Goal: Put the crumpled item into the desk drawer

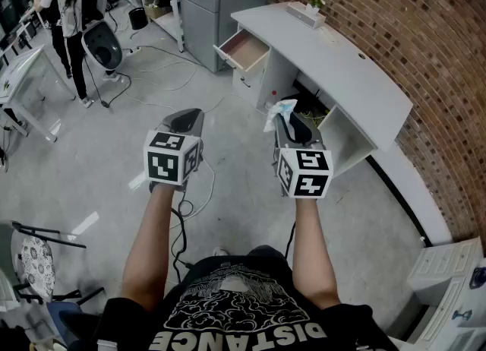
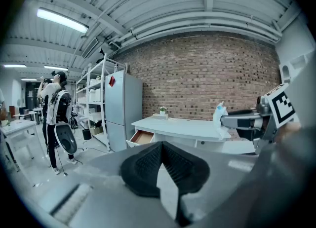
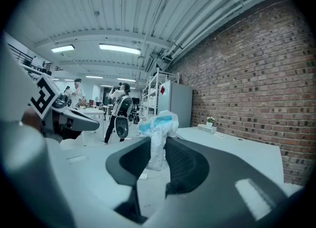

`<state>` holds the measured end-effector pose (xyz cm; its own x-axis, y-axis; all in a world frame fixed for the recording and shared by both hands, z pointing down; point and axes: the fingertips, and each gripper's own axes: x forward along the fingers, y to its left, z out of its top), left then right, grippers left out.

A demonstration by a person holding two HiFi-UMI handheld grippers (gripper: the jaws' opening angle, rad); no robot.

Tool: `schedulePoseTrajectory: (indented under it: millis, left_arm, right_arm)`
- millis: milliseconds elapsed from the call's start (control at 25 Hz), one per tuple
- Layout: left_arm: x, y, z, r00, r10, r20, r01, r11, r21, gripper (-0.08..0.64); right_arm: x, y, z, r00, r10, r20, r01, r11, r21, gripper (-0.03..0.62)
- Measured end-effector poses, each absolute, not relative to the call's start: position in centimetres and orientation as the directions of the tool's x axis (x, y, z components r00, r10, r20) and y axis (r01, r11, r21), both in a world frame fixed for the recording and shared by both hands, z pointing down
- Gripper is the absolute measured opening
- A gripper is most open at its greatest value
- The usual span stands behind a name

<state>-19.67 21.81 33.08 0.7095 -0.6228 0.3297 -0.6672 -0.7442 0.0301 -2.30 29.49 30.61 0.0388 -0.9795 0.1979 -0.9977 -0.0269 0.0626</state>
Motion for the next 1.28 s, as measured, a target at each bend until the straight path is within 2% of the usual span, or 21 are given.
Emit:
schedulePoseTrajectory:
  millis: [600,1280]
  left_arm:
    - [-18.6,21.8,34.0,0.717,-0.606,0.344,-0.655,-0.755,0.035,0.0]
    - [-9.2,16.6,35.1,0.673,-0.648,0.358,-0.695,-0.719,0.004,0.0]
  right_arm:
    - [-1.4,29.8,31.1,0.057,-0.979,0.195,-0.997,-0.045,0.063,0.095]
    - [7.2,22.8,33.1,-0.04,-0.98,0.197,-0.997,0.051,0.055,0.095]
